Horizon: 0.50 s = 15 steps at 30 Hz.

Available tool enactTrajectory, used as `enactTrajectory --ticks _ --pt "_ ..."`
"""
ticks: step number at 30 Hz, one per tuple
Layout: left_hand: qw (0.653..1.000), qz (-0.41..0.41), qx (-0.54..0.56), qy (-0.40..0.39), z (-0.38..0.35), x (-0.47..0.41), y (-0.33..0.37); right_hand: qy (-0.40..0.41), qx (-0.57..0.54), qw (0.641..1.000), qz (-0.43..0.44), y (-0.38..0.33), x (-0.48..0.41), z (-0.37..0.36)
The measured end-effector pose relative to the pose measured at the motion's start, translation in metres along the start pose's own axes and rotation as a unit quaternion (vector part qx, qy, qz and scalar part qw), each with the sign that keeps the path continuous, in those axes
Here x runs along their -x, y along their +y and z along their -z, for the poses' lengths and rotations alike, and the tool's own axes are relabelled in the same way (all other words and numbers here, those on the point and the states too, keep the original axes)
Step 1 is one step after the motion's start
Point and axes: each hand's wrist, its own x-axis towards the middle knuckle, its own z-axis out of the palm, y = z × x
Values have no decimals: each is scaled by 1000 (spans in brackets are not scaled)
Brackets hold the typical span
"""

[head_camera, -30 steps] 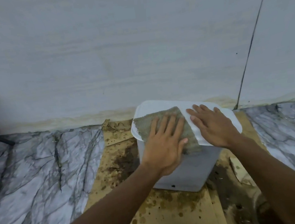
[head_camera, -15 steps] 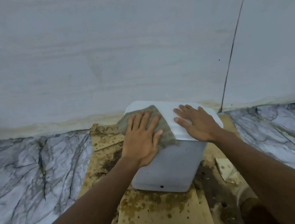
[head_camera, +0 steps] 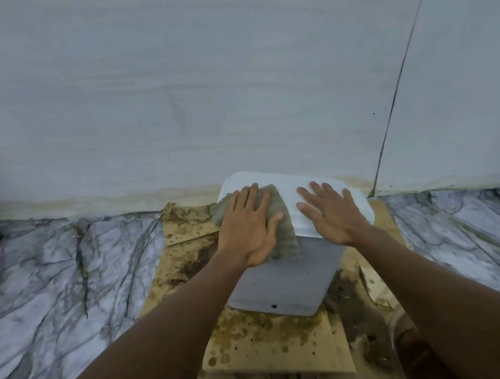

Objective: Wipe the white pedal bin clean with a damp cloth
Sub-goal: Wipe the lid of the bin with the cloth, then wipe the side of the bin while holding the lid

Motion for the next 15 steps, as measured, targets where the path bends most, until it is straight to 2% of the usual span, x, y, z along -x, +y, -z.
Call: enactTrajectory --ticks 6,15 --pt "982 -131 -78 109 -47 -20 4 31 -10 999 5 20 -30 2" --pt "954 -175 -104 222 -112 -81 -14 53 -52 997 0 40 -99 13"
